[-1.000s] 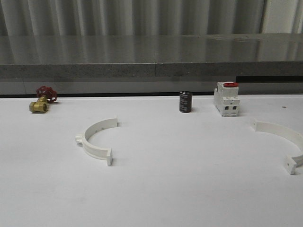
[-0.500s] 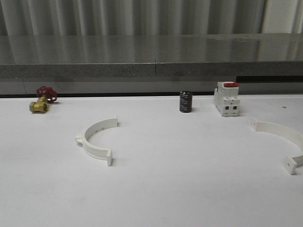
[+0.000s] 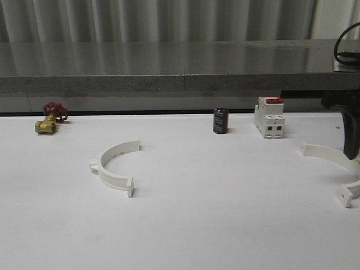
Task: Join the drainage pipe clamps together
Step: 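Grasp the other white clamp half with the right gripper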
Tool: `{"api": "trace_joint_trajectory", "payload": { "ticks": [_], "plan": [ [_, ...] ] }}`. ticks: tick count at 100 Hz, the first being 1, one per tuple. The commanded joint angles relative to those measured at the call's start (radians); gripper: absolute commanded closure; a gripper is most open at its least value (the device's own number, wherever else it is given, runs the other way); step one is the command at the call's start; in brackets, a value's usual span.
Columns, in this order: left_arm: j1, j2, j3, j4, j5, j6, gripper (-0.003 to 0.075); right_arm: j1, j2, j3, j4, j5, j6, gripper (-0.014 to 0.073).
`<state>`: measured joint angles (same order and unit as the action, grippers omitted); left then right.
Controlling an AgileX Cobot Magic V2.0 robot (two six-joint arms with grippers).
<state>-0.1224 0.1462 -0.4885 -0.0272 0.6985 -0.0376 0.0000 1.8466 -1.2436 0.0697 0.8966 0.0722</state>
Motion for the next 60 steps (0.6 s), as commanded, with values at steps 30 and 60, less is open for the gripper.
{"api": "trace_joint_trajectory", "payload": {
  "ticks": [30, 60],
  "plan": [
    [0.001, 0.013, -0.024, -0.003, -0.07, 0.002, 0.0741, -0.007, 0.063, -0.065, 0.007, -0.012, -0.004, 0.0209],
    [0.001, 0.013, -0.024, -0.003, -0.07, 0.002, 0.0741, -0.011, 0.063, -0.077, 0.007, -0.007, -0.004, 0.0531]
  ]
}}
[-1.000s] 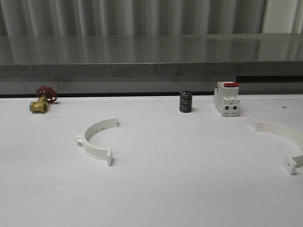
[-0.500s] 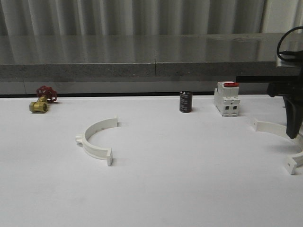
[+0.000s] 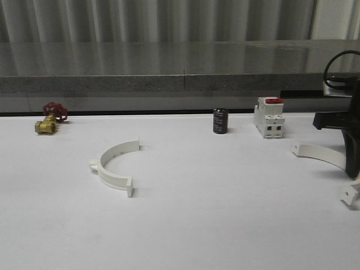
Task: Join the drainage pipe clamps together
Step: 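Grasp the other white clamp half with the right gripper, then carry the clamp half with the right gripper toward the placed half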
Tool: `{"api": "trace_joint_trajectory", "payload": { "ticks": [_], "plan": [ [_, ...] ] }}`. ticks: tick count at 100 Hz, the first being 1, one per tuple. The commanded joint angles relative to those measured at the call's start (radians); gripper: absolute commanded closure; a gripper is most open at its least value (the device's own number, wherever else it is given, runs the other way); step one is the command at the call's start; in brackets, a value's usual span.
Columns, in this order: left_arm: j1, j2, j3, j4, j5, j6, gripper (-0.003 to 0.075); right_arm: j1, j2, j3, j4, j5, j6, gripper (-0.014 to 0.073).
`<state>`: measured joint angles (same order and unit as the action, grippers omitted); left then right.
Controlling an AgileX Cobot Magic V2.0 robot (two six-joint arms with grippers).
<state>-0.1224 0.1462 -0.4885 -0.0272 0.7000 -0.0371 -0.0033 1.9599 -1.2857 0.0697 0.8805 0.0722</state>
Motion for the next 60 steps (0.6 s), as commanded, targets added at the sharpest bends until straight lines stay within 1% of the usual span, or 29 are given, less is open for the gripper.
{"api": "trace_joint_trajectory", "payload": {
  "ticks": [1, 8, 18, 31, 49, 60],
  "plan": [
    [0.001, 0.013, -0.024, -0.003, -0.071, 0.001, 0.0741, -0.008, -0.051, -0.037, 0.007, 0.016, -0.004, 0.0531],
    [0.001, 0.013, -0.024, -0.003, -0.071, 0.001, 0.0741, -0.008, -0.054, -0.053, 0.007, 0.048, -0.004, 0.0531],
    [0.001, 0.013, -0.024, -0.003, -0.071, 0.001, 0.0741, -0.001, -0.08, -0.063, 0.031, 0.046, 0.003, 0.0531],
    [0.001, 0.013, -0.024, -0.003, -0.071, 0.001, 0.0741, 0.038, -0.133, -0.063, 0.028, 0.041, 0.104, 0.0533],
    [0.001, 0.013, -0.024, -0.003, -0.071, 0.001, 0.0741, 0.148, -0.175, -0.063, -0.012, 0.057, 0.254, 0.0533],
    [0.001, 0.013, -0.024, -0.003, -0.071, 0.001, 0.0741, 0.236, -0.173, -0.063, -0.016, 0.053, 0.29, 0.0533]
  ]
}}
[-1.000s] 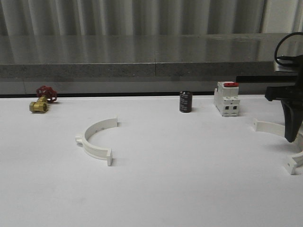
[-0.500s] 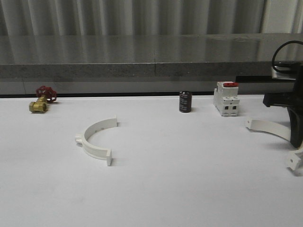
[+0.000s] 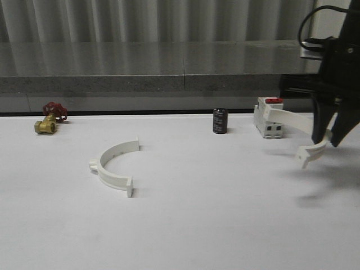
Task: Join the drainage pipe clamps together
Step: 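Carry the clamp half with the right gripper toward the placed half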
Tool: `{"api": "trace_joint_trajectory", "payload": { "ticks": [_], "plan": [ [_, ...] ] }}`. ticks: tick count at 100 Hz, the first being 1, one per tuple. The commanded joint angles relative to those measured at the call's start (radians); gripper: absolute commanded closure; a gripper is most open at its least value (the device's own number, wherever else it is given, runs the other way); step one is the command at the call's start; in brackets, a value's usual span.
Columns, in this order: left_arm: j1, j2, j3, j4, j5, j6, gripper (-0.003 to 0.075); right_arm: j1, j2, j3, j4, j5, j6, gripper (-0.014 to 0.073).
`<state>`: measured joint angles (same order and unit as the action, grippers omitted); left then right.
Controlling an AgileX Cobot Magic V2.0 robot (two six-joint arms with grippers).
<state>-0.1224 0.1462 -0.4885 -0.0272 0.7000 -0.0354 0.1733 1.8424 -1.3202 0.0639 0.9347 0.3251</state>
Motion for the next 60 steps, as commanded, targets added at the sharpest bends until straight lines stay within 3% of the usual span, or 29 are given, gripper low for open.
{"api": "trace_joint_trajectory", "payload": {
  "ticks": [1, 21, 60],
  "plan": [
    [0.001, 0.013, -0.024, -0.003, -0.071, 0.0, 0.0741, 0.065, -0.055, -0.028, -0.01, -0.002, 0.043, 0.0533],
    [0.001, 0.013, -0.024, -0.003, -0.071, 0.0, 0.0741, 0.191, -0.047, -0.054, -0.011, -0.02, 0.139, 0.0533],
    [0.001, 0.013, -0.024, -0.003, -0.071, 0.0, 0.0741, 0.297, 0.103, -0.268, -0.047, 0.026, 0.276, 0.0533]
  ]
}}
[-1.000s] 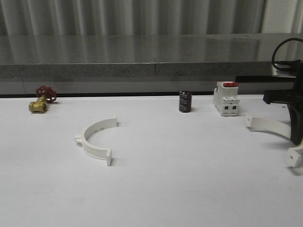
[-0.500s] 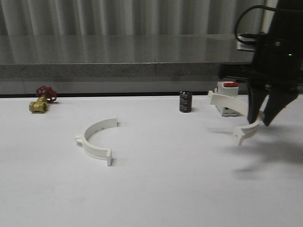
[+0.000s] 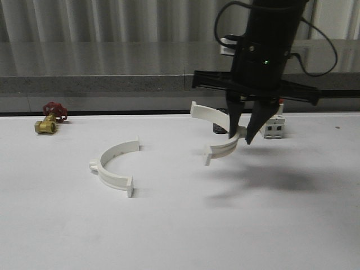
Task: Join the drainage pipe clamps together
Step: 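Carry the clamp half with the right gripper toward the placed half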
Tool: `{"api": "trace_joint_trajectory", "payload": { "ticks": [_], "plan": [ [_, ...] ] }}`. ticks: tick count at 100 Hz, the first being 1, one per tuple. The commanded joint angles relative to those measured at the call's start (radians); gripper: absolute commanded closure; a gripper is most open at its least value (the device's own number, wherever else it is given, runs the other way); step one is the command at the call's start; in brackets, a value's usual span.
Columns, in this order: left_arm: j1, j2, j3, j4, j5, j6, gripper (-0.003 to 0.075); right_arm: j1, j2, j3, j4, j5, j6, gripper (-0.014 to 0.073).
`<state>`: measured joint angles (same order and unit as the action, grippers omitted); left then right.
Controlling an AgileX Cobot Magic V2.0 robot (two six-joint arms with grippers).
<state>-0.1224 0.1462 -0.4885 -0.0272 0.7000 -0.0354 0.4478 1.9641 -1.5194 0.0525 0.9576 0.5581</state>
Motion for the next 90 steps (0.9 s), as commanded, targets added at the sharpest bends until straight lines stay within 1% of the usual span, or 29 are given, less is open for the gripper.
{"api": "trace_joint_trajectory", "payload": {
  "ticks": [1, 9, 20, 43, 61, 90],
  "plan": [
    [0.001, 0.013, -0.024, -0.003, -0.071, 0.0, 0.0741, 0.027, -0.013, -0.073, -0.042, 0.004, 0.048, 0.0533],
    [0.001, 0.013, -0.024, -0.003, -0.071, 0.0, 0.0741, 0.051, 0.024, -0.122, -0.074, 0.024, 0.109, 0.0533],
    [0.001, 0.013, -0.024, -0.003, -0.071, 0.0, 0.0741, 0.088, 0.075, -0.18, -0.103, 0.06, 0.15, 0.0533],
    [0.001, 0.013, -0.024, -0.003, -0.071, 0.0, 0.0741, 0.147, 0.166, -0.286, -0.112, 0.071, 0.151, 0.0533],
    [0.001, 0.013, -0.024, -0.003, -0.071, 0.0, 0.0741, 0.158, 0.226, -0.36, -0.112, 0.107, 0.151, 0.0533],
    [0.001, 0.013, -0.024, -0.003, -0.071, 0.0, 0.0741, 0.161, 0.264, -0.386, -0.102, 0.1, 0.176, 0.0533]
  ]
}}
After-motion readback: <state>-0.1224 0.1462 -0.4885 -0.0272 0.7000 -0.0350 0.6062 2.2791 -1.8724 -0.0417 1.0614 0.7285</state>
